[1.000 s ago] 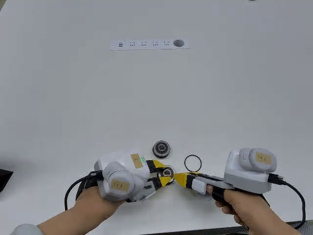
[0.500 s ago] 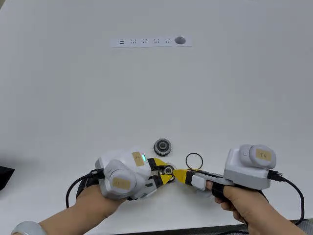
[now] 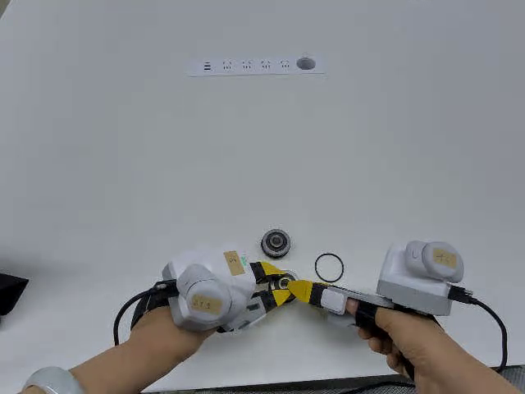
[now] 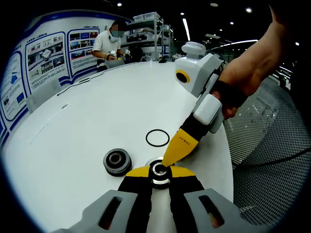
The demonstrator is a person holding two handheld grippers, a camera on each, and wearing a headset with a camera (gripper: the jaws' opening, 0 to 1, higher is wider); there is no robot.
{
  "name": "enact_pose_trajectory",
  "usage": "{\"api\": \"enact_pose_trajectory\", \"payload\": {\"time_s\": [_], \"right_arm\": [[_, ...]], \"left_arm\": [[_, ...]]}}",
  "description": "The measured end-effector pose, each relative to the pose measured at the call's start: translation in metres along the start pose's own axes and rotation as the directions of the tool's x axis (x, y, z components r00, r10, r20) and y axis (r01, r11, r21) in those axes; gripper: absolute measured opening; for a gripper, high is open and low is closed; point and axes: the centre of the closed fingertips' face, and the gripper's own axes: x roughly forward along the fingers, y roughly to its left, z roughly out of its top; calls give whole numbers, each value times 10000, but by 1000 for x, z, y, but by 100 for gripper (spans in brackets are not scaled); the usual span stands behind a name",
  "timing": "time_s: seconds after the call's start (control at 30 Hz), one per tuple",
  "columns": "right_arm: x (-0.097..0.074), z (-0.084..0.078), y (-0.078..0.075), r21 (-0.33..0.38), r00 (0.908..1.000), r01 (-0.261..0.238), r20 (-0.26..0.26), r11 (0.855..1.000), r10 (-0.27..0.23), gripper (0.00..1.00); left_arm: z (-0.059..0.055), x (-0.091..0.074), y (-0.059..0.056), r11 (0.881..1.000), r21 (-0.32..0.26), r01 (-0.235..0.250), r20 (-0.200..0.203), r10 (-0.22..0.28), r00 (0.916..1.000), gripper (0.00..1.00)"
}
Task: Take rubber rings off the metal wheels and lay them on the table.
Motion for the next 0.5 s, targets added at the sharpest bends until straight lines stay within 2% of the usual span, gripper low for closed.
{"api": "enact_pose_trajectory", "payload": {"time_s": [0.2,0.23,0.27,0.5], "right_arm": [[-2,-1,2,98,9999,-94,-38,9999,95,19],[-2,-1,6,152,9995,-297,-78,9994,298,17],[-2,-1,5,119,9998,-184,-70,9998,185,17],[-4,0,6,-37,9998,-202,-71,9998,202,17]], "left_arm": [[0,0,0,10000,-21,0,23,0,10000,12],[0,0,0,10000,-6,2,18,-2,10000,12],[-1,0,1,10000,-11,4,23,-4,10000,12],[-2,1,1,10000,-11,17,4,-17,10000,12]]}}
